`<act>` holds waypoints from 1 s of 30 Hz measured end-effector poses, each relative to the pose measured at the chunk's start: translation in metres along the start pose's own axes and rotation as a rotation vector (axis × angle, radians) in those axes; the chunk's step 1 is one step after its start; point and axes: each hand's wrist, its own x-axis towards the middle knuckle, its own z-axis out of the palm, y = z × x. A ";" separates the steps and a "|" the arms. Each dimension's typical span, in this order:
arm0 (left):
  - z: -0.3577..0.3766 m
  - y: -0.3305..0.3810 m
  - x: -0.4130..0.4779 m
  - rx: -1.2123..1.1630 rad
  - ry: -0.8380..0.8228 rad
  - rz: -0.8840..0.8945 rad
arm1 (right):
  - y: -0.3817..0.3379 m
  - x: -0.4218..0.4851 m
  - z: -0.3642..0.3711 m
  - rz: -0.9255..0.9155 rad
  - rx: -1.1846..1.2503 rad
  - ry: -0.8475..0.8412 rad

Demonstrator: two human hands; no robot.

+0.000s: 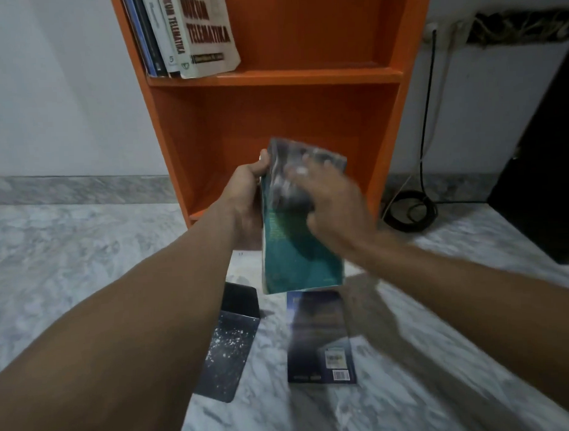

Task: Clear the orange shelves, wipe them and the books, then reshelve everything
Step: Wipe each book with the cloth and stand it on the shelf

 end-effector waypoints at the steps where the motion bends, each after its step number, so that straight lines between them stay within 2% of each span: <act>1: -0.001 0.001 0.000 -0.012 0.007 0.010 | 0.000 -0.026 0.011 -0.074 -0.009 -0.047; 2: -0.003 0.002 -0.001 -0.022 0.024 0.020 | 0.001 -0.057 0.022 -0.175 -0.014 -0.143; 4: -0.014 0.003 -0.001 -0.028 0.061 0.038 | 0.009 -0.114 0.033 -0.380 -0.052 -0.475; 5: -0.017 0.002 0.000 -0.005 0.079 0.049 | 0.013 -0.128 0.029 -0.424 -0.089 -0.592; 6: -0.019 0.002 0.000 0.020 0.095 0.059 | 0.015 -0.131 0.019 -0.427 -0.116 -0.610; 7: -0.019 0.001 0.000 0.033 0.101 0.068 | 0.016 -0.124 0.009 -0.404 -0.086 -0.521; 9: -0.018 -0.001 0.005 0.021 0.111 0.079 | 0.021 -0.087 -0.011 -0.352 0.068 -0.150; 11: -0.014 -0.003 0.011 0.025 0.112 0.087 | 0.028 -0.031 -0.034 -0.185 0.107 0.163; 12: -0.012 -0.003 0.014 0.025 0.117 0.090 | 0.033 -0.004 -0.043 -0.080 0.071 0.227; 13: -0.010 -0.003 0.016 0.023 0.126 0.093 | 0.036 0.017 -0.047 -0.001 0.042 0.233; 16: -0.001 -0.002 0.019 0.015 0.152 0.133 | 0.041 0.007 -0.029 0.070 0.036 0.011; 18: -0.003 -0.001 0.018 0.066 0.225 0.190 | 0.047 -0.049 -0.008 0.008 0.157 -0.110; 20: -0.015 -0.001 0.020 0.088 0.353 0.263 | 0.049 -0.112 0.000 -0.130 0.199 -0.388; 21: -0.023 -0.001 0.022 0.111 0.430 0.294 | 0.050 -0.130 -0.003 -0.189 0.201 -0.472; 22: -0.030 -0.001 0.023 0.141 0.511 0.316 | 0.052 -0.136 -0.010 -0.209 0.235 -0.447; 23: -0.033 -0.001 0.025 0.181 0.587 0.332 | 0.054 -0.130 -0.017 -0.197 0.299 -0.352; 26: -0.030 -0.010 0.029 0.263 0.715 0.390 | 0.057 -0.066 -0.041 -0.032 0.477 0.030; 27: -0.025 -0.013 0.029 0.277 0.727 0.406 | 0.054 -0.037 -0.053 0.030 0.520 0.092; 30: -0.014 -0.021 0.037 0.276 0.674 0.417 | 0.043 0.036 -0.063 0.069 0.710 0.052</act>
